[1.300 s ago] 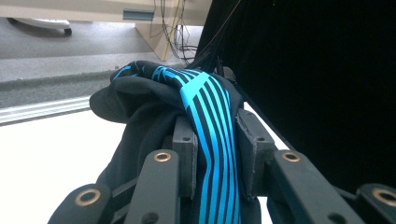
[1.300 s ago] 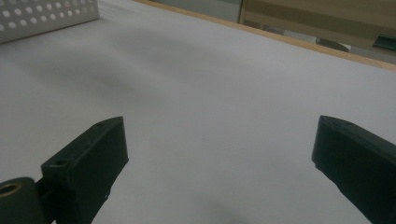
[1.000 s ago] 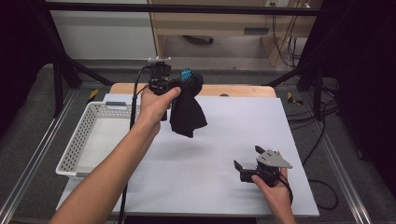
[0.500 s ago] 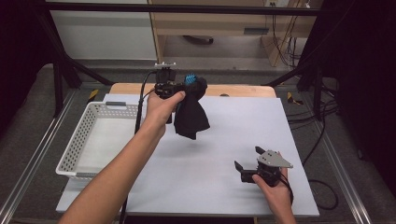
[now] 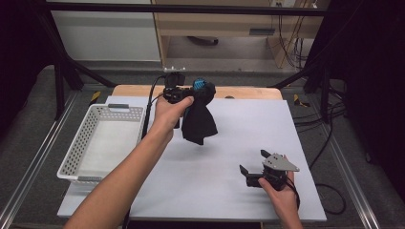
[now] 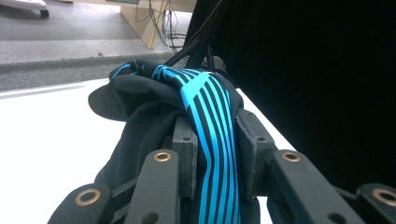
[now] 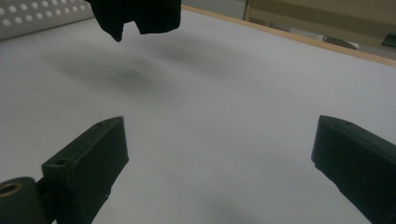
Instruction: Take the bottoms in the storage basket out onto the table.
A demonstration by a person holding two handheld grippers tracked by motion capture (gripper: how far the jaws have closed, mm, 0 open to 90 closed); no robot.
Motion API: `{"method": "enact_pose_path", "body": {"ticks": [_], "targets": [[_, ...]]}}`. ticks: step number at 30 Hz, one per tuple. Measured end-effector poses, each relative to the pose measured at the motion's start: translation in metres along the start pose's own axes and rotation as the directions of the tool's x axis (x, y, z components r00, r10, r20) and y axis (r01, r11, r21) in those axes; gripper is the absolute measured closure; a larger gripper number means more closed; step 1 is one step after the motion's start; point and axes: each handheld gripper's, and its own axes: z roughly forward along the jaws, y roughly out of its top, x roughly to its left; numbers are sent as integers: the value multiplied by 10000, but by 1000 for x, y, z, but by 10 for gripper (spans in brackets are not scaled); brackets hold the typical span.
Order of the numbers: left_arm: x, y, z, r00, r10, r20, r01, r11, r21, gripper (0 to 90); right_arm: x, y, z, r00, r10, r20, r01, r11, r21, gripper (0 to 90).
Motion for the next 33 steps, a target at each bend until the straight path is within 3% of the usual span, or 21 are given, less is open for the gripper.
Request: {"method": "enact_pose_path", "body": {"ticks": [33], "targets": [[1, -20, 18, 9999, 84, 70, -87, 9991, 416, 717, 0, -1, 0, 9999, -107, -2, 107, 9999, 87, 41]]}}
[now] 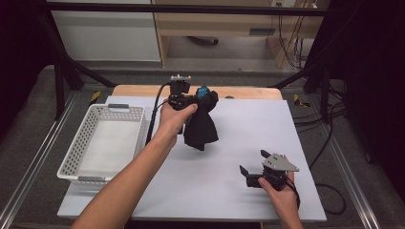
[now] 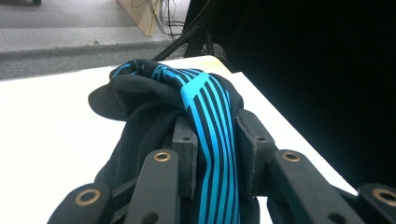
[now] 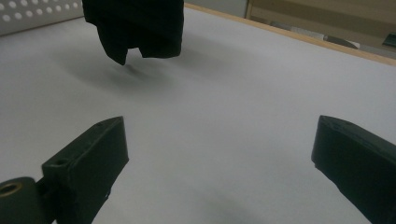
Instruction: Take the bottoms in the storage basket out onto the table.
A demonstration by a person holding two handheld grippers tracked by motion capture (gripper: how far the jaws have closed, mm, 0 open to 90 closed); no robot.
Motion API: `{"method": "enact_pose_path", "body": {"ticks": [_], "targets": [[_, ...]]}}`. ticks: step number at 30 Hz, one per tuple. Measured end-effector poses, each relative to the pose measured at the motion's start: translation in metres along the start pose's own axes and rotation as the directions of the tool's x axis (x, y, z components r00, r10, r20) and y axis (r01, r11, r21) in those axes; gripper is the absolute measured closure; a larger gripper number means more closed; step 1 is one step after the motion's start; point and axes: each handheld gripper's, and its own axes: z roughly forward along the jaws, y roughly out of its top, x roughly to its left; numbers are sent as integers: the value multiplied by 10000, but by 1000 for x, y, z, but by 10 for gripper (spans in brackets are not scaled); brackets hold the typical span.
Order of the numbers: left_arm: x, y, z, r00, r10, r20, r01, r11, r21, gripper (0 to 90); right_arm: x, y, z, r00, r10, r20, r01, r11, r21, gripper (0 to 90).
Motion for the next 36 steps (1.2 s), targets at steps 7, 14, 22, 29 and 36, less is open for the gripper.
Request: {"method": "enact_pose_path", "body": {"ticks": [7, 14, 22, 29, 36], "targets": [[0, -4, 4, 10000, 31, -20, -30, 10000, 43, 716, 0, 0, 0, 10000, -34, -67, 33, 10000, -20, 41], [5, -14, 9, 9999, -89, -85, 91, 9997, 220, 716, 0, 0, 0, 10000, -18, -70, 18, 10000, -7, 41], [7, -19, 11, 9999, -125, -65, 126, 9995, 282, 715, 0, 0, 0, 10000, -39, -68, 39, 10000, -9, 41], [10, -23, 12, 9999, -145, -86, 148, 9994, 307, 715, 1, 0, 0, 9999, -67, -100, 67, 10000, -34, 41], [11, -28, 12, 9999, -76, -137, 81, 9993, 366, 715, 1, 0, 0, 9999, -48, -110, 48, 10000, -6, 41]]}}
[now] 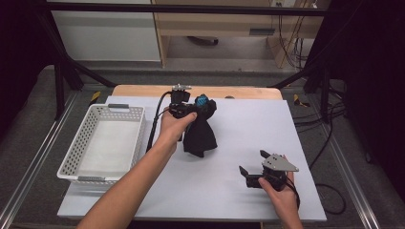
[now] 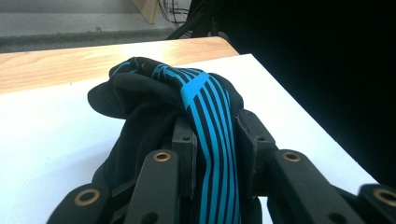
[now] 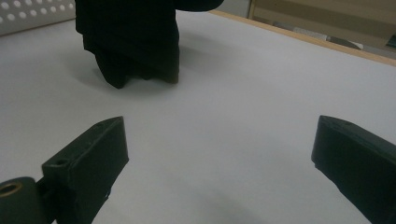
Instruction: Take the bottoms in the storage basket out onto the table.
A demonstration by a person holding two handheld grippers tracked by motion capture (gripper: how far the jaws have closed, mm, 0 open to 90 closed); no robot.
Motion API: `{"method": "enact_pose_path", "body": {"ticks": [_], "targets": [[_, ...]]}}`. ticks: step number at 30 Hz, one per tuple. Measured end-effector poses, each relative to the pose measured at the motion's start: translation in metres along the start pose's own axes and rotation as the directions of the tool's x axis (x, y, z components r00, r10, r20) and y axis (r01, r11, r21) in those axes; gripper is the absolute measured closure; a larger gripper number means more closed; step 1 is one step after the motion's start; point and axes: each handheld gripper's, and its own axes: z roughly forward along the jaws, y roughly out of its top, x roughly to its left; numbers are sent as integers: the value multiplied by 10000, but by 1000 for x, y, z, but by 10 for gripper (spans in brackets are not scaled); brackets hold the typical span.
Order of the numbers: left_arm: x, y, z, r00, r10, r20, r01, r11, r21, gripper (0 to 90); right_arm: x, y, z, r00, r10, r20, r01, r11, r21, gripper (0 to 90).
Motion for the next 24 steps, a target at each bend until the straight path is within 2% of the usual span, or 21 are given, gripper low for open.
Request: {"method": "enact_pose_path", "body": {"ticks": [24], "targets": [[2, -12, 5, 10000, -49, 48, 48, 9998, 181, 714, 0, 0, 0, 10000, -2, -33, 2, 10000, -47, 41]]}}
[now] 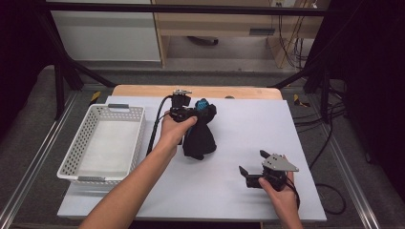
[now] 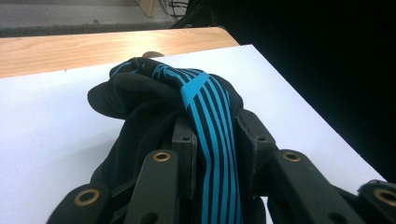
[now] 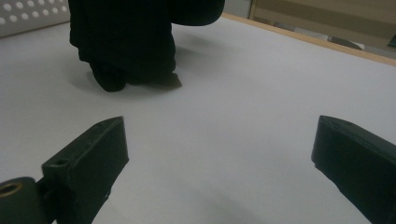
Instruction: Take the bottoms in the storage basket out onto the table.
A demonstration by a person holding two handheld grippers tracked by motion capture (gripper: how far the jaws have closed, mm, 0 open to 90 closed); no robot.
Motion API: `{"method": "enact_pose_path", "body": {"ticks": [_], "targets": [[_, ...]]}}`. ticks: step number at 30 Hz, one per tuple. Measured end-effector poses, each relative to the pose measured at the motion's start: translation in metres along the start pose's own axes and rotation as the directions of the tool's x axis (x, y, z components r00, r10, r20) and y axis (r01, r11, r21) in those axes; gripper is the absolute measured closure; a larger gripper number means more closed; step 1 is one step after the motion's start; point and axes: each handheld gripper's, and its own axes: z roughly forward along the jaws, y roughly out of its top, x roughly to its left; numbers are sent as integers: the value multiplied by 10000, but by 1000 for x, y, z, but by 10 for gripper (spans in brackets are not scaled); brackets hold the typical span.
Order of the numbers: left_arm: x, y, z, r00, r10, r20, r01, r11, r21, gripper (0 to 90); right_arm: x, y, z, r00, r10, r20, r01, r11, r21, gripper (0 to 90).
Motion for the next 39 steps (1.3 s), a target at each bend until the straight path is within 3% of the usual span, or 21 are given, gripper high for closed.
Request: {"method": "enact_pose_path", "body": {"ticks": [39], "targets": [[-5, -16, 10, 9997, 78, 229, -86, 9994, 343, 713, 0, 0, 0, 10000, 12, 3, -12, 10000, -19, 41]]}}
